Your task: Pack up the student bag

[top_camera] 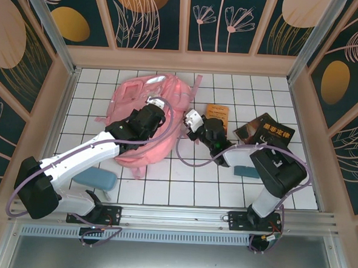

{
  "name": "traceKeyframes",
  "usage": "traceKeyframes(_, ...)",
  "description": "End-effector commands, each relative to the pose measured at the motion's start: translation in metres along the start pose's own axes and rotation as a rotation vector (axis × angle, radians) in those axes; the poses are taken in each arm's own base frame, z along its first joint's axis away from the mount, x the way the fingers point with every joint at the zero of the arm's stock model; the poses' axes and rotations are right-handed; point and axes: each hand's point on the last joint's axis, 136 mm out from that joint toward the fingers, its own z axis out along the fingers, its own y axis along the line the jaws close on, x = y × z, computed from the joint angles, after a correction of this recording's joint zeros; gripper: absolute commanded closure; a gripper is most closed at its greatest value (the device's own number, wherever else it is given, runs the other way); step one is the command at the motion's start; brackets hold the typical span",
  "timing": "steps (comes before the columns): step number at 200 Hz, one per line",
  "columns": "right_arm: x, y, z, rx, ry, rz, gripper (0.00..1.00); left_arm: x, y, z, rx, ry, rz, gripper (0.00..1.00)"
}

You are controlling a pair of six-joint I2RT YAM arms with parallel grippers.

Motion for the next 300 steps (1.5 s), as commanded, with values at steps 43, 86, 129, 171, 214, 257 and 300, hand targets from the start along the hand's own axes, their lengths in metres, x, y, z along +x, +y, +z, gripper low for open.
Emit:
traceKeyframes(43,-0.014,0.045,-0.033,-0.081,-0.004,0.002,1.00,-0.064,0.001,0.014,-0.065,-0.131,-0.280,1.00)
traceKeyframes(86,-0.012,0.035,-0.044,-0.116,-0.021,0.184,1.00,-0.075,0.009,0.012,-0.092,-0.159,-0.277,1.00)
traceKeyframes(129,-0.009,-0.019,-0.044,-0.085,0.022,0.568,0.51,-0.066,0.009,-0.008,0.011,-0.201,-0.241,1.00)
traceKeyframes(171,-0.026,-0.019,-0.032,-0.364,0.091,1.001,0.39,-0.067,0.016,-0.017,0.007,-0.212,-0.256,1.00)
traceKeyframes(214,-0.049,-0.018,-0.019,-0.509,0.091,1.234,0.32,-0.075,0.020,-0.019,0.001,-0.224,-0.269,1.00)
traceKeyframes(257,-0.045,-0.022,-0.007,-0.549,0.111,1.302,0.25,-0.078,0.023,-0.020,-0.009,-0.226,-0.276,1.00)
traceKeyframes(300,-0.045,-0.004,-0.010,-0.684,0.133,1.166,0.37,-0.079,0.023,-0.018,-0.021,-0.219,-0.277,1.00)
